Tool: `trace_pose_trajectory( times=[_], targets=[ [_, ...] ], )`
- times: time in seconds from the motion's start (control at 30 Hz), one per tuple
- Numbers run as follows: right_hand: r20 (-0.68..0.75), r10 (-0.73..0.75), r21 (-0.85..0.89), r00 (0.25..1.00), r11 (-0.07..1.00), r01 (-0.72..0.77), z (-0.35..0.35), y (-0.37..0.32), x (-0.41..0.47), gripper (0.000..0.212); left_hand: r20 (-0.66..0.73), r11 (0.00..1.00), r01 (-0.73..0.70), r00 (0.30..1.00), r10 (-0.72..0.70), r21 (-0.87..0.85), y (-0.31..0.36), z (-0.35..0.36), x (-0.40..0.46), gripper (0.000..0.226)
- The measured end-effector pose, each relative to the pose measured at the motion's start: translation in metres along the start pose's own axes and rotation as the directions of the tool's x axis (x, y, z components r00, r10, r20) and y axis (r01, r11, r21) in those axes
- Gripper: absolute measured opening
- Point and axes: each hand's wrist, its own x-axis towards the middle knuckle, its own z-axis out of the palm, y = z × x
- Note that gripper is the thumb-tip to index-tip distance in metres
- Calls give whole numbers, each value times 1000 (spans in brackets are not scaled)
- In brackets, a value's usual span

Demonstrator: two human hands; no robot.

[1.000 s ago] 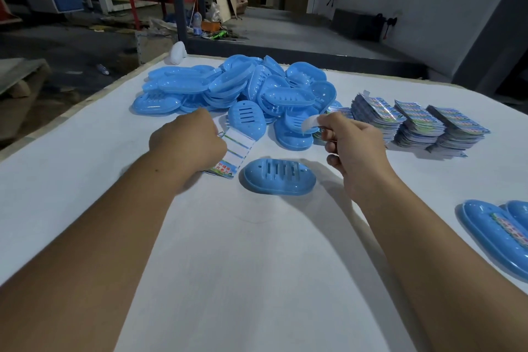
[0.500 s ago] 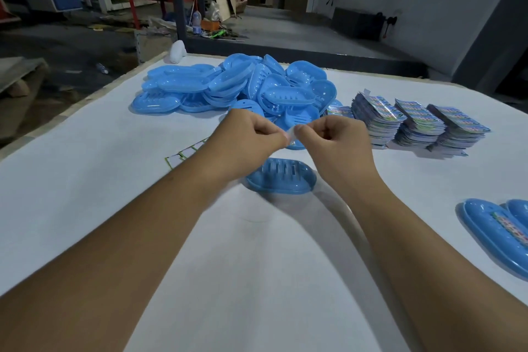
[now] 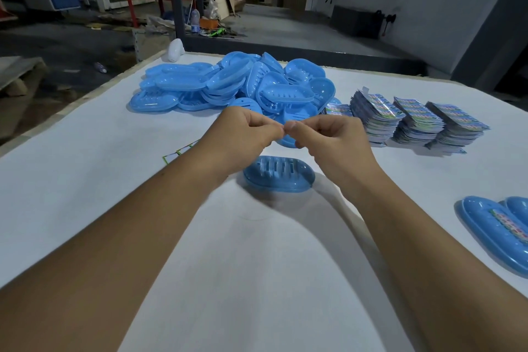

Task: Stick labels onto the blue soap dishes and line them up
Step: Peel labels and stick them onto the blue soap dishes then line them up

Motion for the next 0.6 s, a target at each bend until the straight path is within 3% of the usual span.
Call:
trace_pose_trajectory(
  times=[0.1, 0.3, 0.6],
  targets=[
    [30, 30, -10, 999, 999, -30, 1, 0, -1, 32, -24, 999, -5, 1000, 6, 34, 0, -1, 0, 28],
    [-111, 70, -108, 991, 991, -82, -4, 6, 5, 24, -111, 997, 38, 993, -30, 68, -4, -2, 4, 29],
    [-71, 188, -119, 980, 974, -195, -8, 10, 8, 22, -100, 996, 40, 995, -31, 85, -3, -3, 3, 28]
  ],
)
